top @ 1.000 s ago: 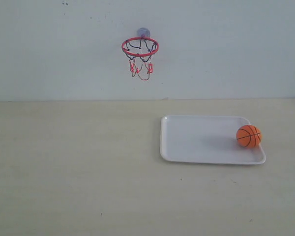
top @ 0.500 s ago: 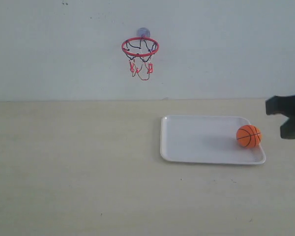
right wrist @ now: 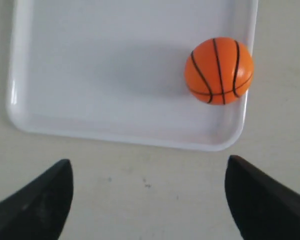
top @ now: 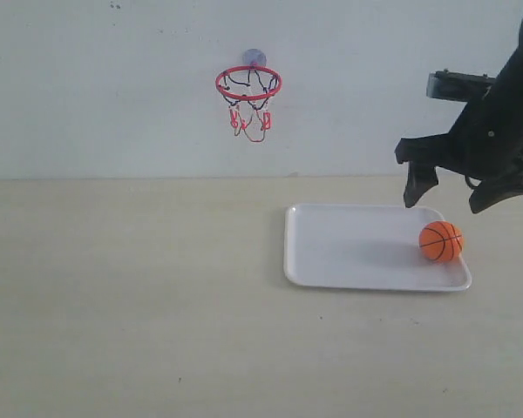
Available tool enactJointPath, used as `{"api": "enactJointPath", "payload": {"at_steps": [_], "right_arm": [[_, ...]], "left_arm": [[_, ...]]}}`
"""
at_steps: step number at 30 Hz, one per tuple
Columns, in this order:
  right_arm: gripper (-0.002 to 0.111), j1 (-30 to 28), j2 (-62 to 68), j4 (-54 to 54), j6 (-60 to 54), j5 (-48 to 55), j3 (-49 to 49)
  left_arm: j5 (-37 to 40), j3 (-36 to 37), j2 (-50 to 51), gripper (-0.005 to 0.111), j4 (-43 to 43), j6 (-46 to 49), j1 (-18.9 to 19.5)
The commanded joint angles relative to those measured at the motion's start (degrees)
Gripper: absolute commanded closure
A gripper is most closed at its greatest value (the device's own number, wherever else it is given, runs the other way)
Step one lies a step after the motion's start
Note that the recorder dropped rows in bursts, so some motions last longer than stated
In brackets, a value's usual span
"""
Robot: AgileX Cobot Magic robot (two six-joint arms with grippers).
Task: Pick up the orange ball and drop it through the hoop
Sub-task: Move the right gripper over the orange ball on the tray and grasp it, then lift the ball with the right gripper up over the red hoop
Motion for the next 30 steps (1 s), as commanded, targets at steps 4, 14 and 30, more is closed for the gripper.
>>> {"api": "enactJointPath", "payload": {"at_steps": [4,14,30], "right_arm": [[0.026,-0.1,9.2,-7.6,2.7,-0.4,-7.5],[0.026,-0.3,16.6,-11.3,3.8,-2.0,-10.9],[0.1,-1.6,20.2,-11.4,3.0,-4.7,-11.0]], "left_arm": [[-0.5,-0.1,-0.2,0.103,0.0,0.1,-0.5],[-0.5,-0.1,-0.2,0.103,0.0,0.1,-0.5],[-0.5,-0.1,-0.2,0.103,0.0,0.1,-0.5]]}}
